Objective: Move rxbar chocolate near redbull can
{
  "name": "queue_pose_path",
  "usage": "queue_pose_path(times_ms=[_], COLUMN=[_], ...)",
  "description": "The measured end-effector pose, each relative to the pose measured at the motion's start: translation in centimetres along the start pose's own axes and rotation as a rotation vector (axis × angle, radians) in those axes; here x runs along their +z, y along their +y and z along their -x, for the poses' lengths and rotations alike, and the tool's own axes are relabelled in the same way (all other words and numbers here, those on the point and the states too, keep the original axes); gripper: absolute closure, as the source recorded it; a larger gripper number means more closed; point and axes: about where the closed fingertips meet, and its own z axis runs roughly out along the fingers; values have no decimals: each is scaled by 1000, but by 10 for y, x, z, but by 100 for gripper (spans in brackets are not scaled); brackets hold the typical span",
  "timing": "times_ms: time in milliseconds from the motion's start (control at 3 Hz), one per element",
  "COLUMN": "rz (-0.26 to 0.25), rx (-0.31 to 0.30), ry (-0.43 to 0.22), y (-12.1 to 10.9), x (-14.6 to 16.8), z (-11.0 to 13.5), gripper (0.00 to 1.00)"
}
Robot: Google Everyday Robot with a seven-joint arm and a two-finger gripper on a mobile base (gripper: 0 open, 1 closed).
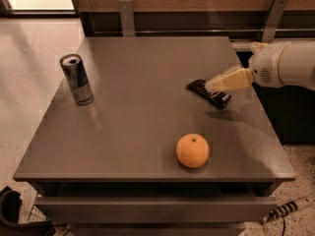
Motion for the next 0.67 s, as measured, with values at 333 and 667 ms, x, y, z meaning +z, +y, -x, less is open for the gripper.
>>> queue_pose_path(times_ms=[333,667], rz=[43,103], rx=[47,141], ry=[8,-7], y=[8,23], x=[15,31], z=[-14,-39], gripper=[0,0])
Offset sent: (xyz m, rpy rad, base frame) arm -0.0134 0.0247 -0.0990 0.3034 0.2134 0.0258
